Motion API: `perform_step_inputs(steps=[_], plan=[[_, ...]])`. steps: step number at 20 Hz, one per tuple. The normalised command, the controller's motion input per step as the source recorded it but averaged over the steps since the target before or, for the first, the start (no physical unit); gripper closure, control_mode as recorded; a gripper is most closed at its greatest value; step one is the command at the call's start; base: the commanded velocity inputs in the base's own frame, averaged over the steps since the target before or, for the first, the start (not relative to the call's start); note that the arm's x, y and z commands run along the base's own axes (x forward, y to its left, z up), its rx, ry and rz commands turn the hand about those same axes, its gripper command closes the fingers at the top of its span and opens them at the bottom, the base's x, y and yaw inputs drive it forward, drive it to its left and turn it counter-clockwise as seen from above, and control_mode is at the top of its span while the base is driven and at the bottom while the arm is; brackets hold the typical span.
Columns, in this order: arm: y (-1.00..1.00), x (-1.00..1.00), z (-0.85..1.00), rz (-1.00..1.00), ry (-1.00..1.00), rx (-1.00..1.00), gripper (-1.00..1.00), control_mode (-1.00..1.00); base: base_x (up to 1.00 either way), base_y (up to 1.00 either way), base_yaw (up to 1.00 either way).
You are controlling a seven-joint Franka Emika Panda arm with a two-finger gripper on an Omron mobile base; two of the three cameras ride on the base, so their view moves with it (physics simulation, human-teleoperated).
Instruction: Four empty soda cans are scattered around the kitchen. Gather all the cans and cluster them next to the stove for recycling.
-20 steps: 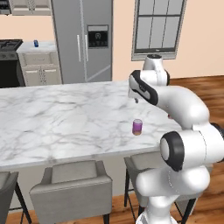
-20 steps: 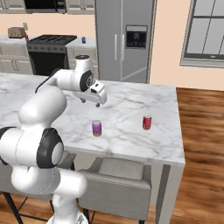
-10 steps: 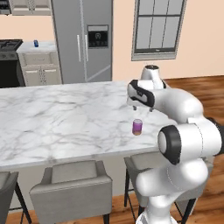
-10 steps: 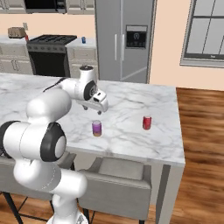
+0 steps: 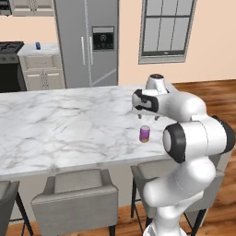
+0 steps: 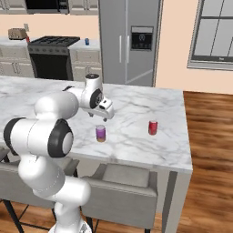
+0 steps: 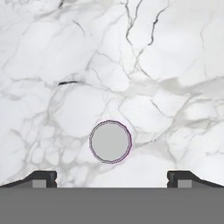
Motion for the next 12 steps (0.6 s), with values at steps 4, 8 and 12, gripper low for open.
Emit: perform_step_inputs(steps=[4, 8, 12], plan=[[0.0, 0.0, -0.2, 0.0, 0.01, 0.0, -1.0, -1.0, 0.0, 0.0, 0.0], [0.0, 0.0, -0.35, 0.0, 0.0, 0.0, -1.0, -1.0, 0.0, 0.0, 0.0], [0.0, 0.01, -0.39, 0.0, 0.0, 0.0, -1.0, -1.0, 0.0, 0.0, 0.0]])
